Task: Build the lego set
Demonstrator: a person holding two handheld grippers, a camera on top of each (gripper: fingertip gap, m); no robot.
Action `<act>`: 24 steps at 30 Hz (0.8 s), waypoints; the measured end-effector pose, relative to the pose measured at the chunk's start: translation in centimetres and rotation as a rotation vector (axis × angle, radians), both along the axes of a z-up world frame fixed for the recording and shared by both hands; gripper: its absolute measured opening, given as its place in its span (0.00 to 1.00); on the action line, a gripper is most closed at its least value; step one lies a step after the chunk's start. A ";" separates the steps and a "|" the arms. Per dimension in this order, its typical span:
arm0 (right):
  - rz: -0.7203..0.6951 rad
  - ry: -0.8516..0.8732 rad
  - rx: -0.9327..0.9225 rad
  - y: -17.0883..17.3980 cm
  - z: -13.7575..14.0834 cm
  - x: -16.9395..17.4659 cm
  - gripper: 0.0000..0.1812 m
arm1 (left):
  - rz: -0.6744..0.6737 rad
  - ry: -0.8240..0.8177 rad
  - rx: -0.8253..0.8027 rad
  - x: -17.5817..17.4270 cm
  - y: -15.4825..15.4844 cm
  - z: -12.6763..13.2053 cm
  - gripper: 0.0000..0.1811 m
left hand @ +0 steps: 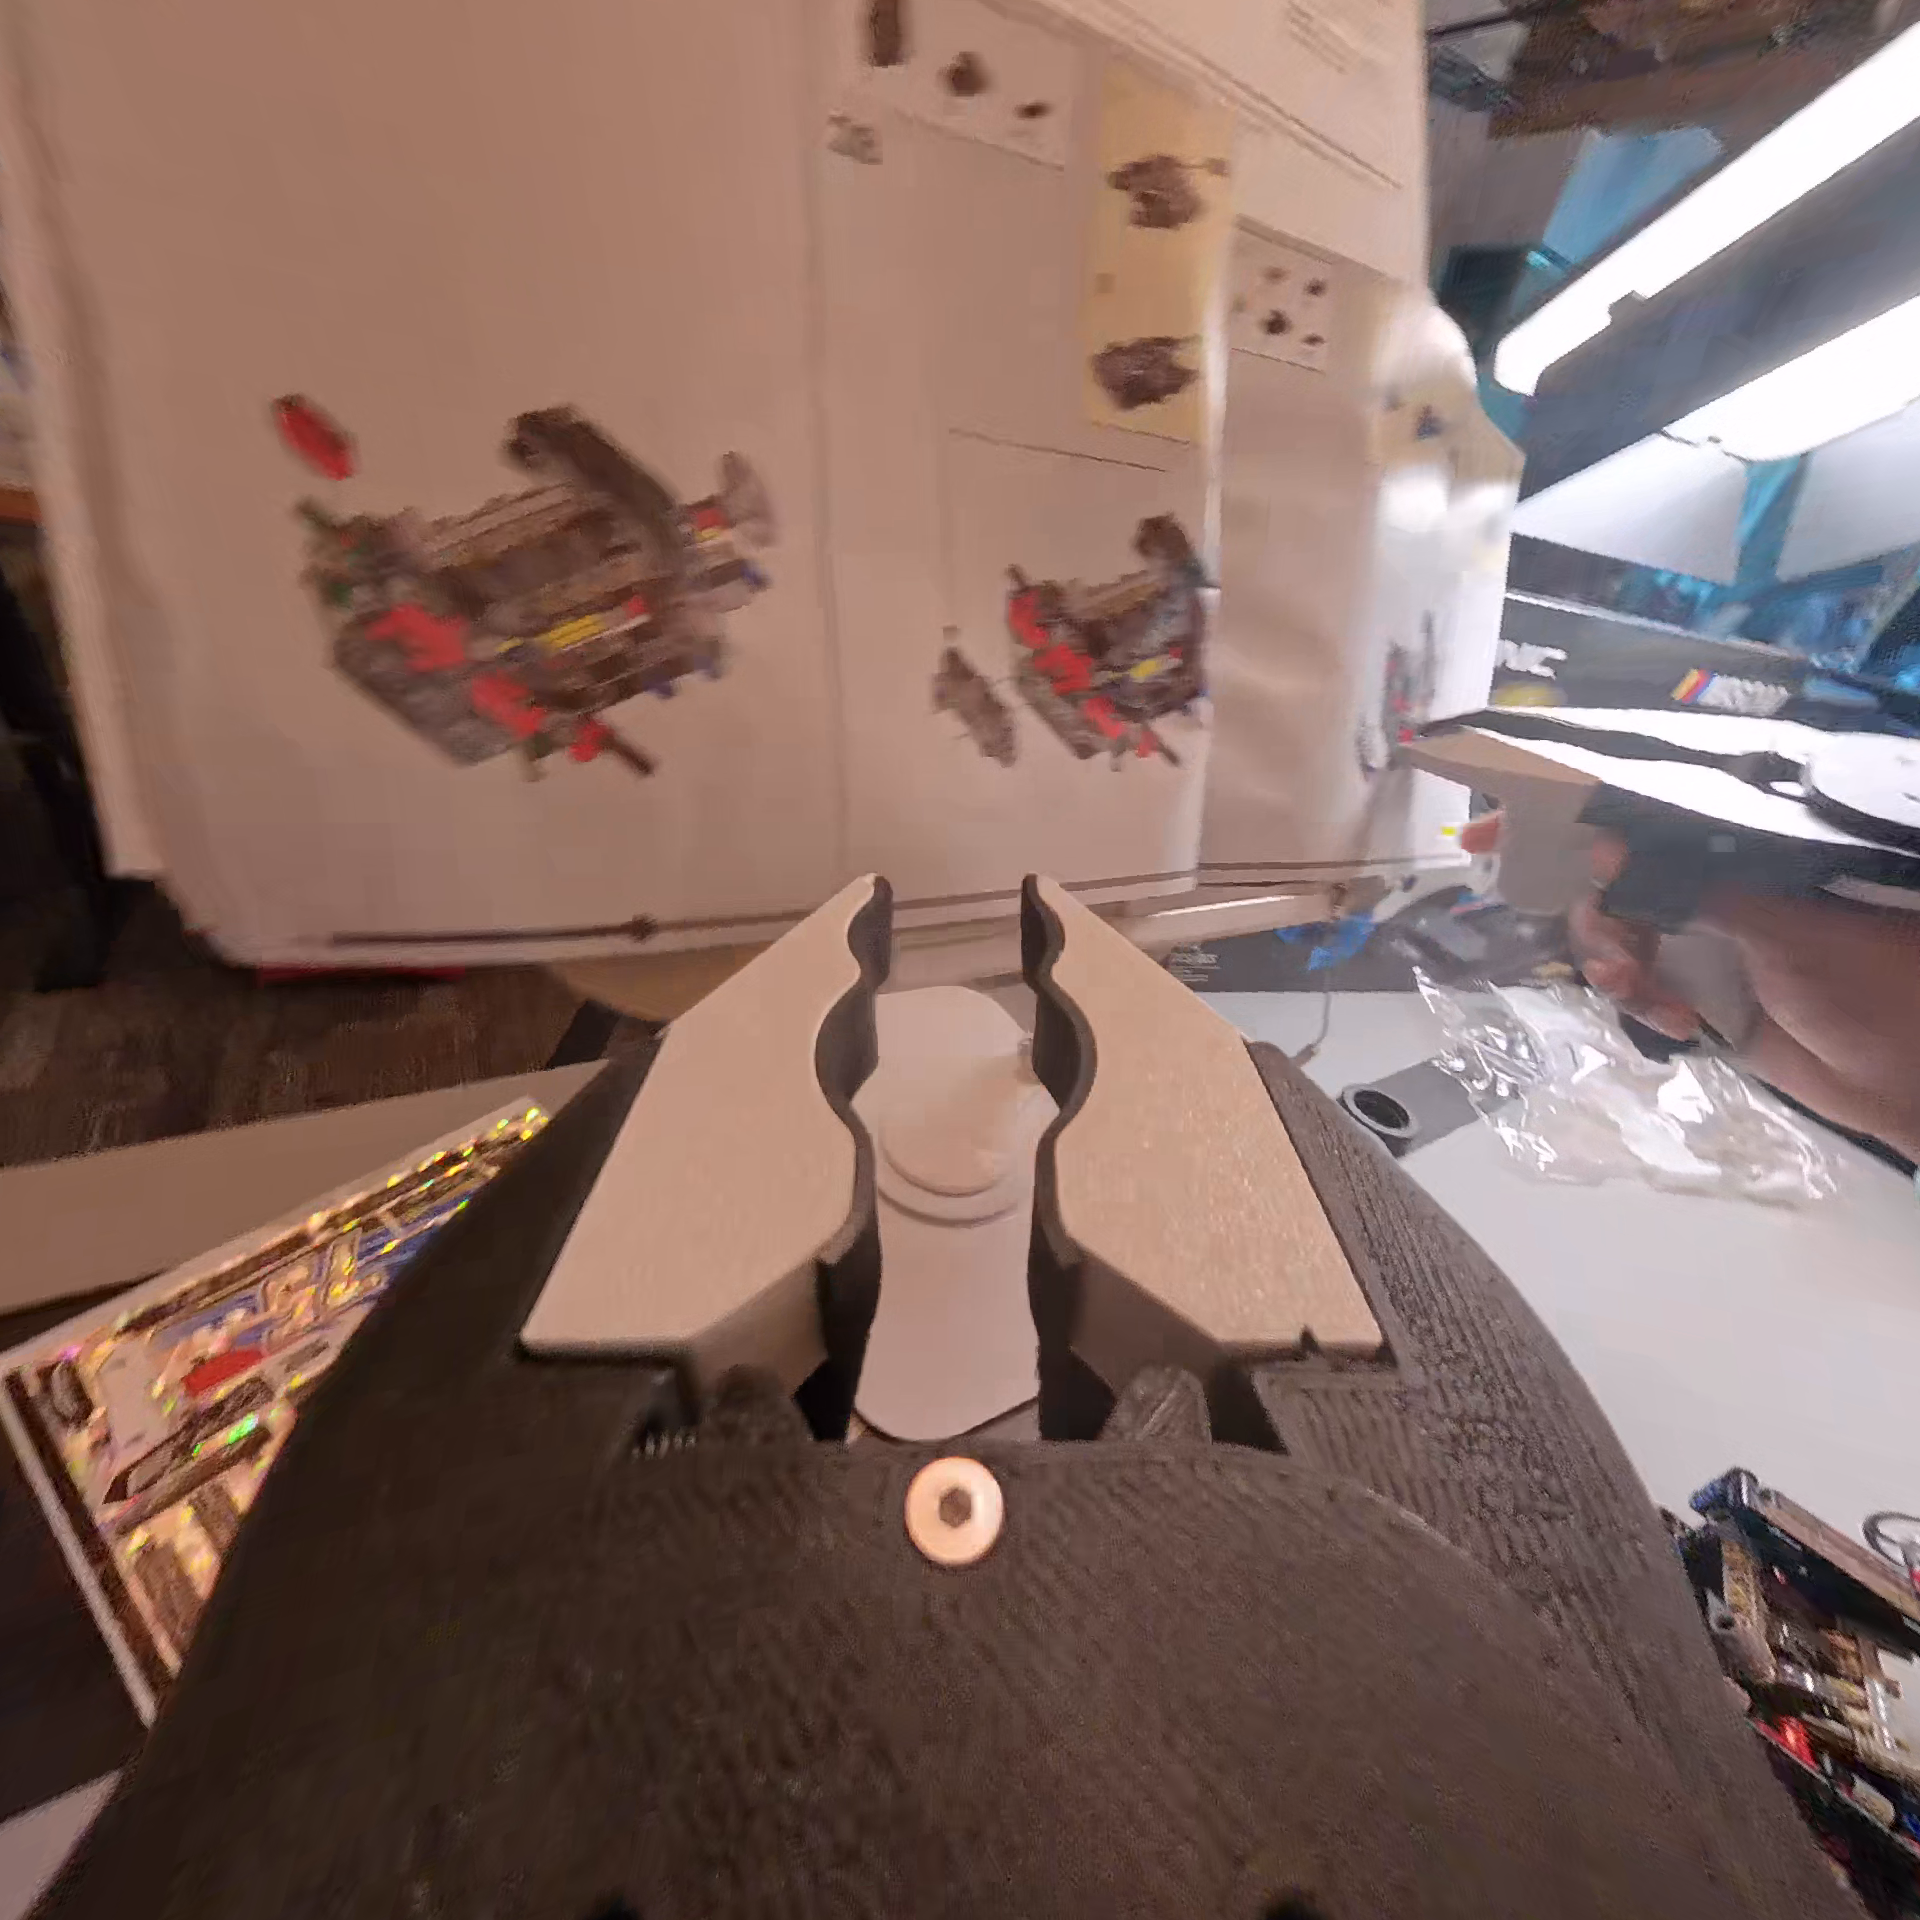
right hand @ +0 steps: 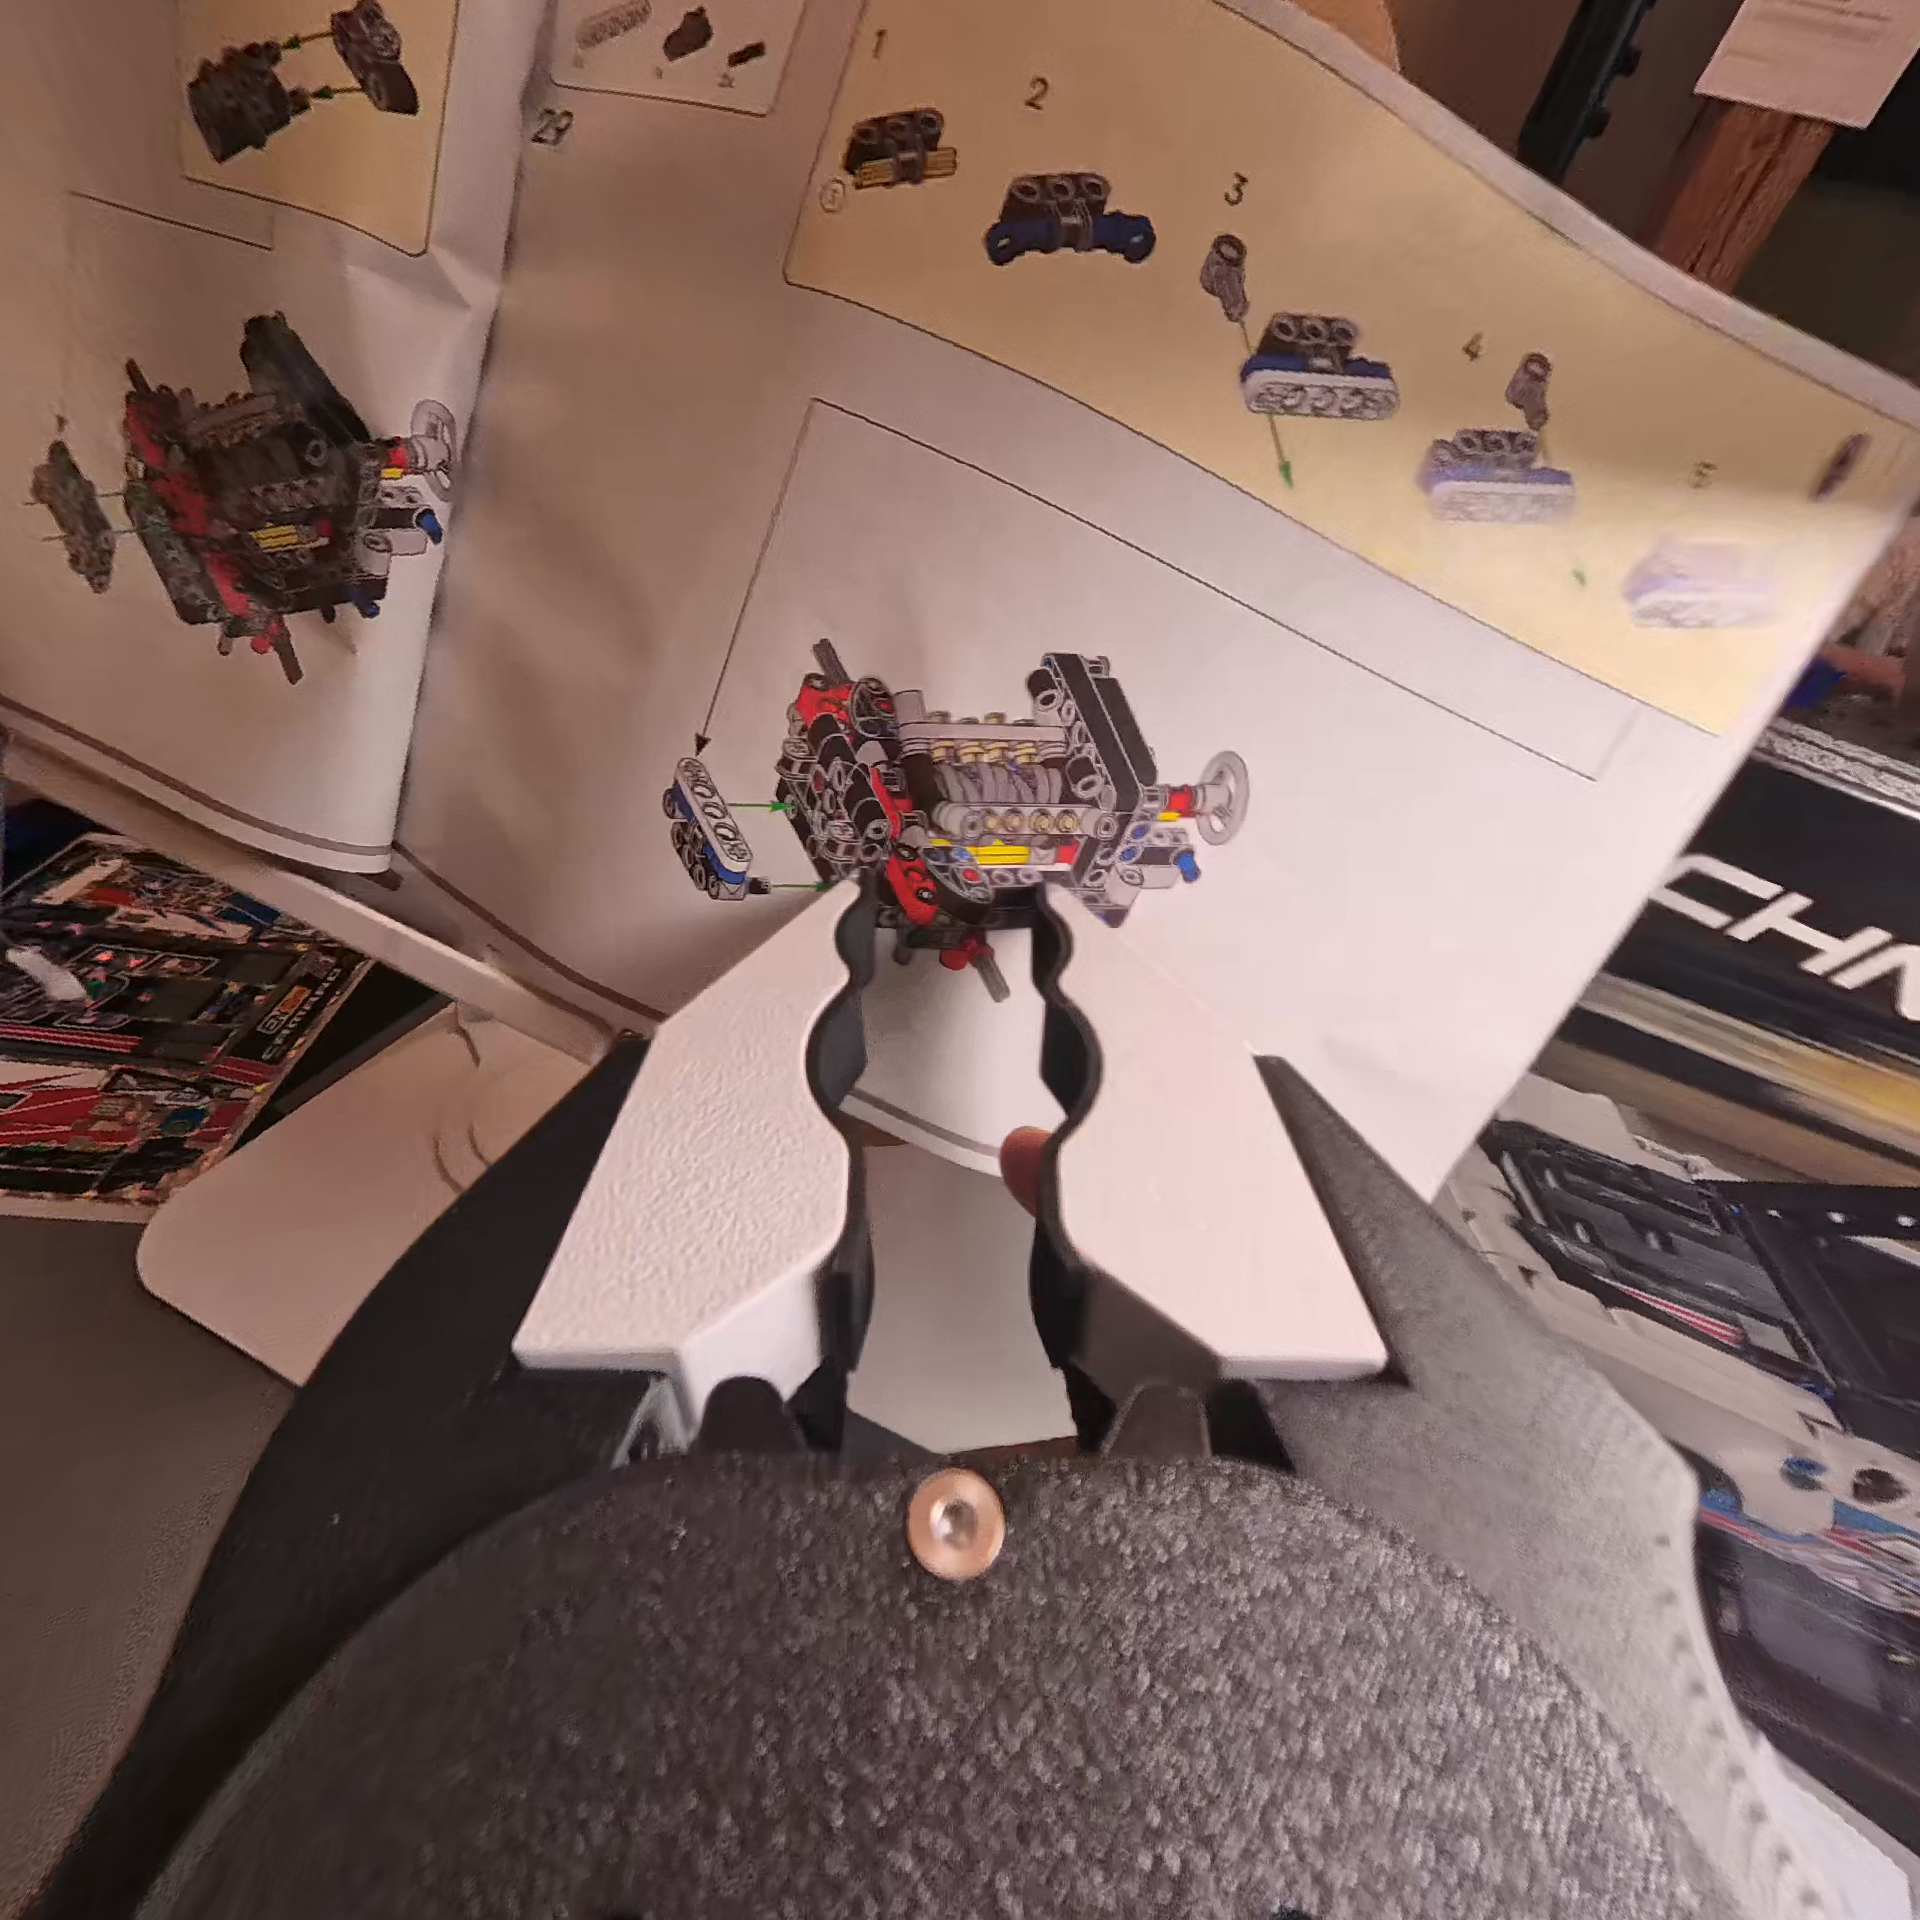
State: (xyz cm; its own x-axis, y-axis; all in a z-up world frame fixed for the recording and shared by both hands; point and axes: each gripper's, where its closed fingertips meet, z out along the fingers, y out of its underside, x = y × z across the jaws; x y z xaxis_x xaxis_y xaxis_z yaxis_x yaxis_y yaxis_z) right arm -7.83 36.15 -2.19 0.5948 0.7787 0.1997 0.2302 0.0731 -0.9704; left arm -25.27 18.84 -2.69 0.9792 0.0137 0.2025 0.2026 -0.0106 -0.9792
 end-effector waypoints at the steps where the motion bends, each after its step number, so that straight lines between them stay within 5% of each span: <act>1: 0.013 -0.019 0.016 -0.4 -0.1 -0.3 0.08 | -0.028 0.036 -0.004 1.3 0.4 0.4 0.13; 2: 0.025 -0.044 0.026 -0.7 -0.3 -0.7 0.00 | -0.056 0.072 -0.010 2.5 0.9 0.8 0.13; 5: 0.001 -0.082 0.075 -0.9 -0.1 -0.9 0.01 | -0.113 0.201 -0.032 5.8 2.2 1.5 0.14; 11: -0.094 0.072 -0.012 2.8 3.1 1.4 0.58 | -0.095 0.402 -0.047 8.0 3.0 1.9 0.16; 14: 0.020 0.029 -0.184 2.8 1.6 -0.3 0.67 | -0.084 0.392 -0.050 8.0 3.3 1.8 0.20; 22: -0.031 -0.053 -0.020 0.9 2.3 -1.4 0.38 | -0.117 0.345 -0.069 8.8 4.7 1.0 0.20; 24: -0.015 -0.069 0.030 0.2 2.6 -1.5 0.18 | -0.130 0.336 -0.065 9.3 5.1 1.3 0.20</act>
